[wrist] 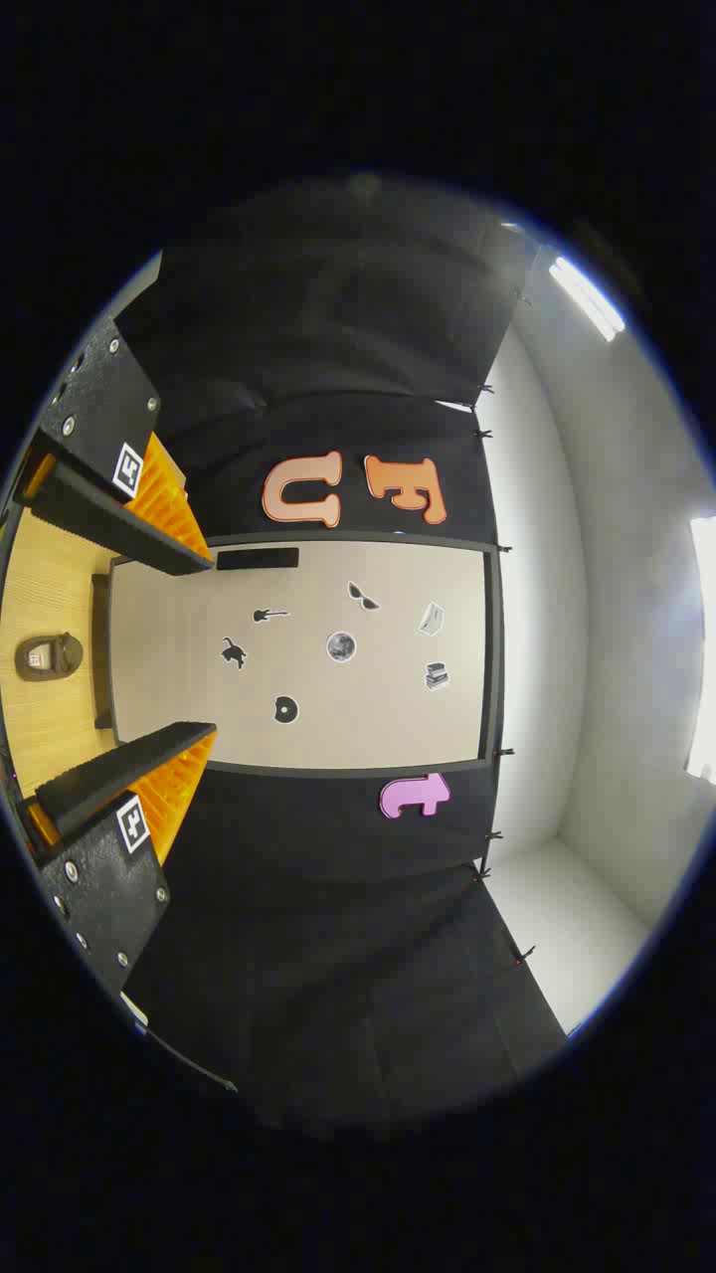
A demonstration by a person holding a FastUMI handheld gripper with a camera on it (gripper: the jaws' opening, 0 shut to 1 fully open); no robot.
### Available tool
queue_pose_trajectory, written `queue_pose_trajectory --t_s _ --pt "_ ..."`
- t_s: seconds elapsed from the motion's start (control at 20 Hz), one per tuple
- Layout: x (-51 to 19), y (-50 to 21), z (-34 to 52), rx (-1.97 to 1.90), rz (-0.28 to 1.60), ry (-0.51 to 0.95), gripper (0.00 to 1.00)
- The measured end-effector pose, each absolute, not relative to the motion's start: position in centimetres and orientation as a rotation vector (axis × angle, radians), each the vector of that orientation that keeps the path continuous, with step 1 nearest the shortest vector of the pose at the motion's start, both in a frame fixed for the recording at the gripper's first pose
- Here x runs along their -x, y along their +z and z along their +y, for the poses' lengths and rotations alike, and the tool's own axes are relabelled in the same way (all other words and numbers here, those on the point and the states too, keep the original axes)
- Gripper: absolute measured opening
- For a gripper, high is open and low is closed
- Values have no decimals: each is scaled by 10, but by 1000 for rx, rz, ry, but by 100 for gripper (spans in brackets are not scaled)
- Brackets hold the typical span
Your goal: Open the shoe cabinet door, grab the shoes and put them into the shoe cabinet, then close the shoe cabinet door.
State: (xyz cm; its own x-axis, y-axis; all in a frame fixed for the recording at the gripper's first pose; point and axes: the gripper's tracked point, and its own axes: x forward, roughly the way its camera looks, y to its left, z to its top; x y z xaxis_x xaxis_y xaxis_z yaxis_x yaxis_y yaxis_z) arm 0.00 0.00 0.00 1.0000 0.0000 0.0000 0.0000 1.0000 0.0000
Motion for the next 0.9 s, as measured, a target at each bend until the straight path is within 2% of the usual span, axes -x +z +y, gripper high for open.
queue_pose_trajectory --t_s 0.9 --pt "-33 3 48 4 -3 49 92"
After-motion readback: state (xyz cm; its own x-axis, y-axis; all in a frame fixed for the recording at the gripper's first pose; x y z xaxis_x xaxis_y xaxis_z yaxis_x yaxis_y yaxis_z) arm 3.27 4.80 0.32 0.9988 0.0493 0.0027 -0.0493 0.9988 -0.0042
